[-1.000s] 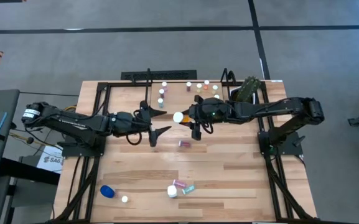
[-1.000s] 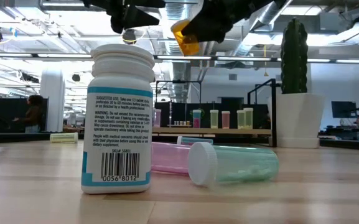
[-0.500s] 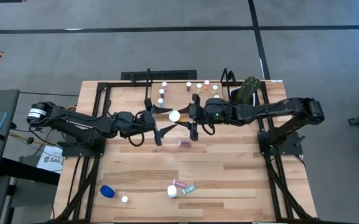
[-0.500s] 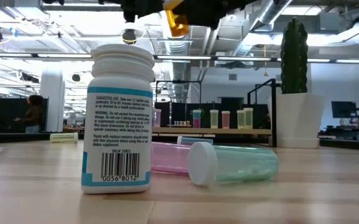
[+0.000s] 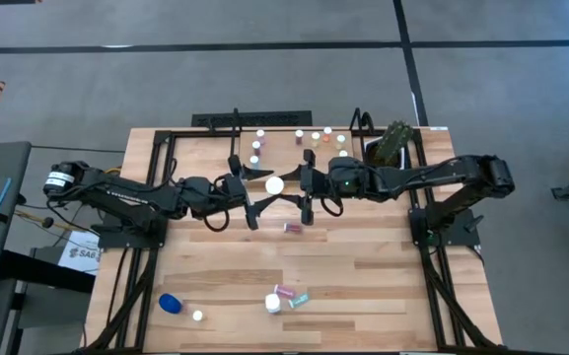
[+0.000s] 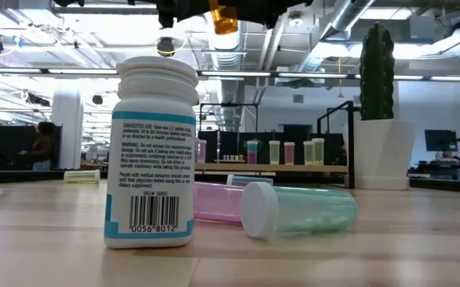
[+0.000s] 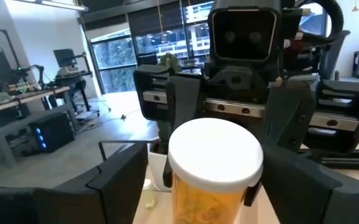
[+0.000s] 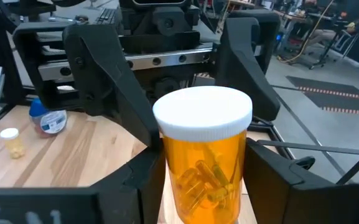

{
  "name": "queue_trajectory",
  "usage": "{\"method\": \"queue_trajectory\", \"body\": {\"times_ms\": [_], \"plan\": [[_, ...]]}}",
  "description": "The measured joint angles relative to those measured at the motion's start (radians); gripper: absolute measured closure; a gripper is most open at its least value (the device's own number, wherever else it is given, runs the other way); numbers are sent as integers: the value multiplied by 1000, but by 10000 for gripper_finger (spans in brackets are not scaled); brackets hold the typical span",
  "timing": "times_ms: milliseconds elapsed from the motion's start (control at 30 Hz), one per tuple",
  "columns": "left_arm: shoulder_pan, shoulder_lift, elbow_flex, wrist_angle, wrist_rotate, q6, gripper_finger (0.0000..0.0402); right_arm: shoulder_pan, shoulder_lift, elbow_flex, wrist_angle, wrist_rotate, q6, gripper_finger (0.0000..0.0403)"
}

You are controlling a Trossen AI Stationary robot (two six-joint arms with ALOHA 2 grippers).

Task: Pick and place medicine bottles onto shelf by color
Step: Put the orange pill bottle on the shelf

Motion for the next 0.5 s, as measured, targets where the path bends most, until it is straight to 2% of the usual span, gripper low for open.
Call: {"method": "queue_trajectory", "body": {"times_ms": [333, 500], "plan": [[0, 0, 0, 1, 35, -12, 210, 0, 0, 0, -6, 1, 22, 202], [1, 0, 0, 3, 45, -21, 223, -20, -11, 2, -37, -6, 71, 183]]}}
